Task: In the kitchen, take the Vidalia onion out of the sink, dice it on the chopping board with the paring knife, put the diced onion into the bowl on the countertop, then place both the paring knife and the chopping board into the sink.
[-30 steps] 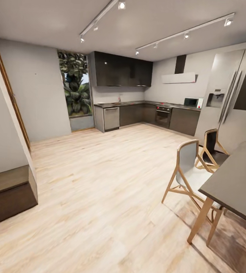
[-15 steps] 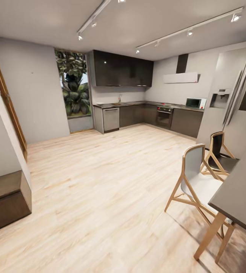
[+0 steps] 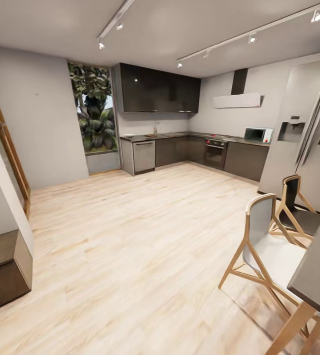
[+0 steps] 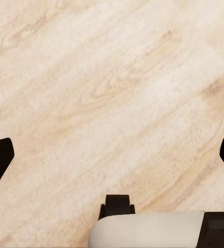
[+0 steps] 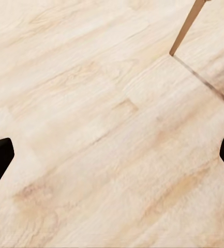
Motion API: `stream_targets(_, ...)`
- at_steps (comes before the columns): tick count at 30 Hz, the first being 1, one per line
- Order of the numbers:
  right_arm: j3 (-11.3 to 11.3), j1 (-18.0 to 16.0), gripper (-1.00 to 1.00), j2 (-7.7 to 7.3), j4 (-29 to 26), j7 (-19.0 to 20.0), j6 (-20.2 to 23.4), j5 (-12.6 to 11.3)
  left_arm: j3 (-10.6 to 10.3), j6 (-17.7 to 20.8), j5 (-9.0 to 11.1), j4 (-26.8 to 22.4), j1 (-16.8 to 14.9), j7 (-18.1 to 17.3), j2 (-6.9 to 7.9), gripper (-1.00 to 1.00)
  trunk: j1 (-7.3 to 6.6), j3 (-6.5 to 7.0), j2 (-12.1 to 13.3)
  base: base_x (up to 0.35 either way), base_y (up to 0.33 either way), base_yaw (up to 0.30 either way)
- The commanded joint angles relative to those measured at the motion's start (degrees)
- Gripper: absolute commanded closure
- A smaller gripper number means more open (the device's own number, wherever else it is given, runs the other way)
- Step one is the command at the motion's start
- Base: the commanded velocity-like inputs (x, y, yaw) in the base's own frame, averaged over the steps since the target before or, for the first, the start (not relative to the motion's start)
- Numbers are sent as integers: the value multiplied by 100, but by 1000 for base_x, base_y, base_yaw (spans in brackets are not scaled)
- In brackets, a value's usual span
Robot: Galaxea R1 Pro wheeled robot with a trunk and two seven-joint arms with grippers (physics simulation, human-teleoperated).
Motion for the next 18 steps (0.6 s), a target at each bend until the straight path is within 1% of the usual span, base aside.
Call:
stream_targets(1,0,-3,-100,0,2,-5,-16,2,2,-10,-1,-5,1,-3,1,-100,3,-5,-2,318,15,0)
stream_targets(8,-3,-3,-100,-5,1,-5,-17,2,2,-9,-1,-5,1,-3,-1,-100,3,-5,-2,316,76,0)
stream_targets(18,-8,-2,-100,-6,2,-5,-23,2,2,-9,-1,-10,1,-3,2,-100,3,-5,-2,302,136,0)
